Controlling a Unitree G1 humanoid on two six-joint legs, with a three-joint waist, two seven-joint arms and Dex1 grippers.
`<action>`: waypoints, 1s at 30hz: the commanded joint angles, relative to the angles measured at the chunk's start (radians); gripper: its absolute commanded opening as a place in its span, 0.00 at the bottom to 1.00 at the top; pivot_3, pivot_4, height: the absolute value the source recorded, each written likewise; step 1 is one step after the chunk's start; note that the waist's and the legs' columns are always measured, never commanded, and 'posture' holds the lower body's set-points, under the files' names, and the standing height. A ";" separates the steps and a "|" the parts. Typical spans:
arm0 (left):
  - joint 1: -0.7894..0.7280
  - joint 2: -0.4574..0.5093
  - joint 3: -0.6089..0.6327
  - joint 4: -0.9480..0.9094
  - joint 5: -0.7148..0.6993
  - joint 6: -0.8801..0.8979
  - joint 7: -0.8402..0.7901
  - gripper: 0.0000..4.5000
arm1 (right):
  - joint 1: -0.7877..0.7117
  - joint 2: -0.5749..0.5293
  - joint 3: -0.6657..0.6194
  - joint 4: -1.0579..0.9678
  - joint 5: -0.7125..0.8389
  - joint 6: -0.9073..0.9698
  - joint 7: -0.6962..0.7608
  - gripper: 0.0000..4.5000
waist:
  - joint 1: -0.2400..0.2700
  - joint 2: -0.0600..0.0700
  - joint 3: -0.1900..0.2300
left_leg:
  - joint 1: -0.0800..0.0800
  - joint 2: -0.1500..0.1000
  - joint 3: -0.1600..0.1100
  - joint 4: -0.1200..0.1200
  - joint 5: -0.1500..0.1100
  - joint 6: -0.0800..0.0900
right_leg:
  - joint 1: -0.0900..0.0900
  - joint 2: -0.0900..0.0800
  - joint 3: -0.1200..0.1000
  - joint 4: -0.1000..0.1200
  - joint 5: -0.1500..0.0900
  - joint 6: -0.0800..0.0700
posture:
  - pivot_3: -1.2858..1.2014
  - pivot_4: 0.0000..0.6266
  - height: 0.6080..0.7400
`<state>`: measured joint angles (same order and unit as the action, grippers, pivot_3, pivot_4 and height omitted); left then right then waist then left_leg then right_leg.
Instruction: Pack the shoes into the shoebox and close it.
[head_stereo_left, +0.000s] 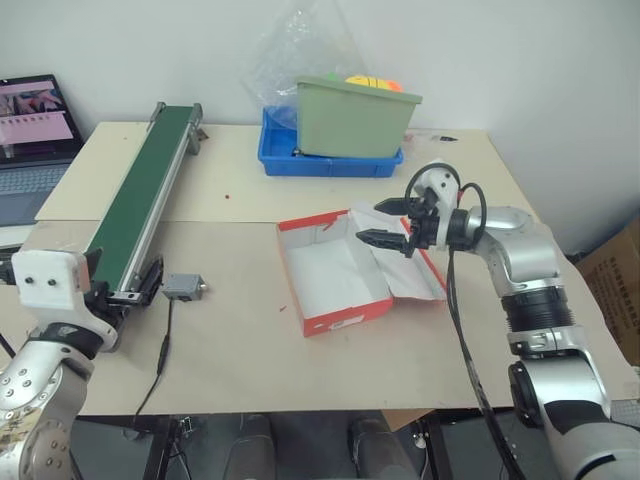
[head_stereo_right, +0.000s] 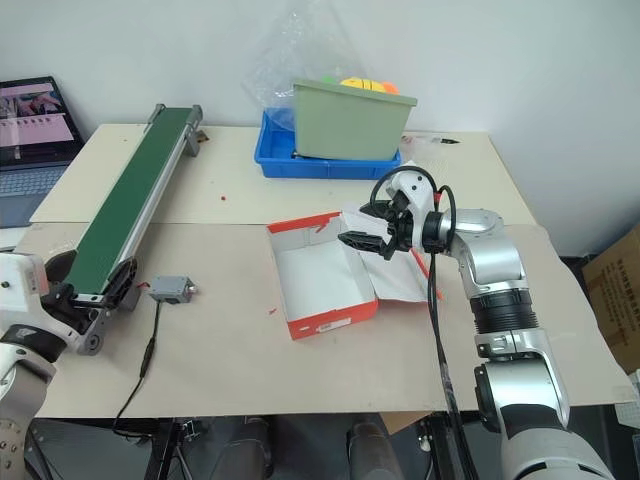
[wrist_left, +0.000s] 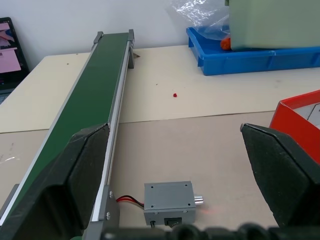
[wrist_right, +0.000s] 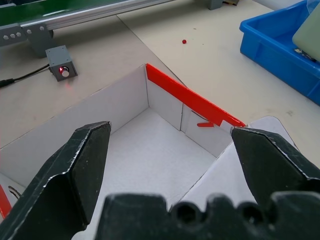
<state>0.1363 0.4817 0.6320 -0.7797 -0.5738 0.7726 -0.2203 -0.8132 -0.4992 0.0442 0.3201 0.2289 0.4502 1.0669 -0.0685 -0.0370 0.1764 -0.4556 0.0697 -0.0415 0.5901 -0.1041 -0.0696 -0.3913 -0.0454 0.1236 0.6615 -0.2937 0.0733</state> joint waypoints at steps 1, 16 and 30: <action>-0.018 0.032 0.027 -0.020 -0.023 0.005 0.000 1.00 | -0.027 -0.009 -0.012 -0.018 0.012 -0.002 -0.010 1.00 | 0.000 0.000 0.000 | 0.000 0.000 0.000 0.000 0.000 0.000 | 0.000 0.000 0.000 0.000 0.000 0.000 | 0.52 0.24 1.00; -0.033 0.007 0.098 0.043 0.016 -0.010 0.125 1.00 | -0.044 0.035 -0.019 -0.083 0.039 0.052 -0.102 1.00 | 0.001 0.000 0.000 | 0.000 0.000 0.000 0.000 0.000 0.000 | 0.000 0.000 0.000 0.001 0.000 0.000 | 0.52 0.24 1.00; -0.077 0.039 0.035 0.067 0.032 -0.009 0.112 1.00 | -0.036 0.058 0.002 -0.089 0.044 0.042 -0.133 1.00 | 0.000 0.000 0.000 | 0.000 0.000 0.000 0.000 0.000 0.000 | -0.001 0.000 0.000 0.001 0.000 0.000 | 0.52 0.24 1.00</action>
<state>0.0740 0.5036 0.6611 -0.7040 -0.5506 0.7778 -0.1053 -0.8395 -0.4390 0.0615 0.2716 0.2576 0.5028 0.9370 -0.0682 -0.0372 0.1764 -0.4558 0.0697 -0.0415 0.5898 -0.1041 -0.0696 -0.3920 -0.0453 0.1236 0.6622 -0.2938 0.0731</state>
